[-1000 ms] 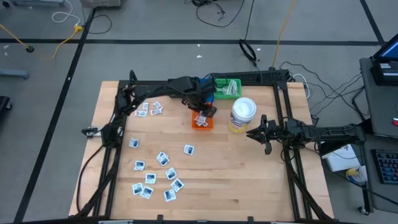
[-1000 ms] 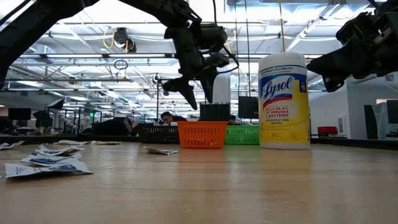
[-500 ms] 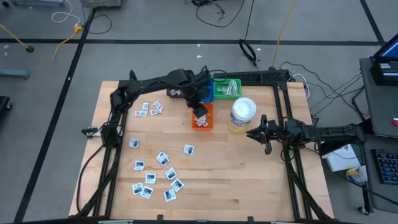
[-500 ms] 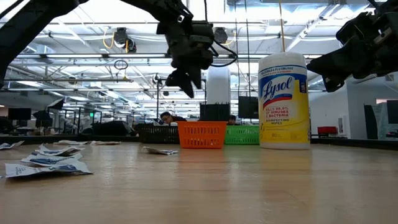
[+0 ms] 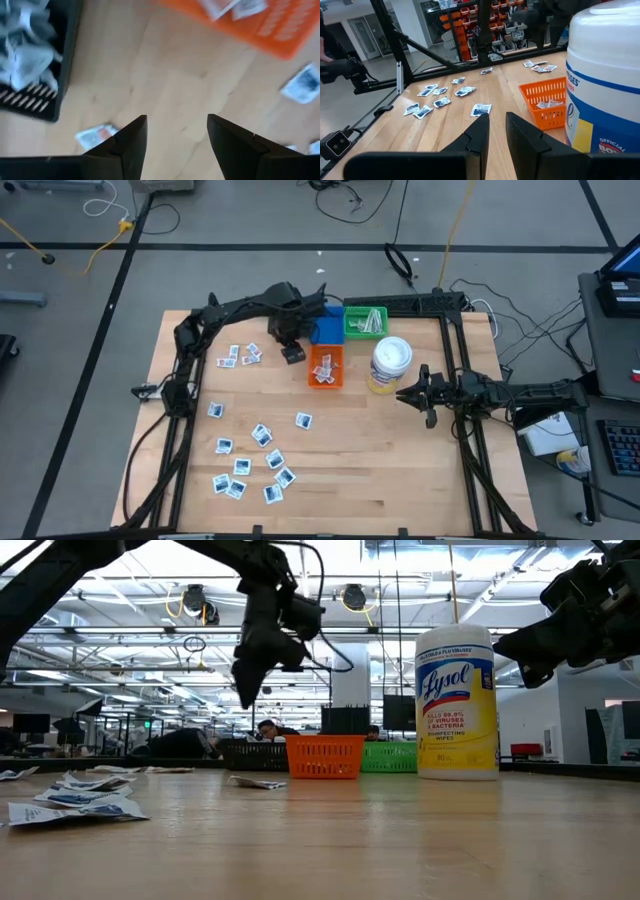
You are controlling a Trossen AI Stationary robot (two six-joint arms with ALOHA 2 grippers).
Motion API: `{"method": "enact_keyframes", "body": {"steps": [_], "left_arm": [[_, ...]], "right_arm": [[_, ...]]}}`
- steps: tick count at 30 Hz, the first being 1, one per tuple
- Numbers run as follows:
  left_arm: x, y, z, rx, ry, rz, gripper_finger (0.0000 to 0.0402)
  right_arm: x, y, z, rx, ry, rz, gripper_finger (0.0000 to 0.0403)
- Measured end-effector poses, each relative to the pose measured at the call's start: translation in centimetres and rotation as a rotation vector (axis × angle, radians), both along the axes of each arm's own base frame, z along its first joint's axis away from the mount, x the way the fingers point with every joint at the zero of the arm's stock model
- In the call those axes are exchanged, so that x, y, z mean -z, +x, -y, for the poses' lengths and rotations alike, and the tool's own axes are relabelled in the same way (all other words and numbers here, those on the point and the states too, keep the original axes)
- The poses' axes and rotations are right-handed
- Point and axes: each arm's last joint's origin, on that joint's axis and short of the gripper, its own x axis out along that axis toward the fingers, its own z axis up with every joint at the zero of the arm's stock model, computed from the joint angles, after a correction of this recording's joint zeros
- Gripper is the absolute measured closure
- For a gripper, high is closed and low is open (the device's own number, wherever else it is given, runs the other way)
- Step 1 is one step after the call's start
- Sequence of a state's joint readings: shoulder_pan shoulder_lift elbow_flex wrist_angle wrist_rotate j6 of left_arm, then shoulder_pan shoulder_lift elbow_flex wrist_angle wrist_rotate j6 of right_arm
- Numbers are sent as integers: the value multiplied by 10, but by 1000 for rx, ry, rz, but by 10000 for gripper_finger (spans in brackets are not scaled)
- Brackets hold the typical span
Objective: Pick & Place First Aid Supplies
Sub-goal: Put the orange ointment pack into the orange bin
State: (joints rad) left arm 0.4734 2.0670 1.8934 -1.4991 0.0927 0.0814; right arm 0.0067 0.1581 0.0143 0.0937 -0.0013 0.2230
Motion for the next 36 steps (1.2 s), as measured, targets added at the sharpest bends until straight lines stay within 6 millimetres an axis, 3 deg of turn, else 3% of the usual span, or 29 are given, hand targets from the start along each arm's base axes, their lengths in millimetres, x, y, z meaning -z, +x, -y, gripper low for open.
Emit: {"method": "enact_keyframes", "body": {"steps": [8, 23, 28, 36], "left_arm": [[19, -38, 3, 8, -4, -65, 183], [51, -119, 12, 88, 129, -34, 183], [59, -133, 11, 138, 130, -52, 183], [71, -140, 8, 130, 148, -55, 183]], "right_arm": [[0, 0, 0, 0, 0, 0, 344], [0, 0, 0, 0, 0, 0, 344], [0, 0, 0, 0, 0, 0, 344], [0, 0, 0, 0, 0, 0, 344]]}}
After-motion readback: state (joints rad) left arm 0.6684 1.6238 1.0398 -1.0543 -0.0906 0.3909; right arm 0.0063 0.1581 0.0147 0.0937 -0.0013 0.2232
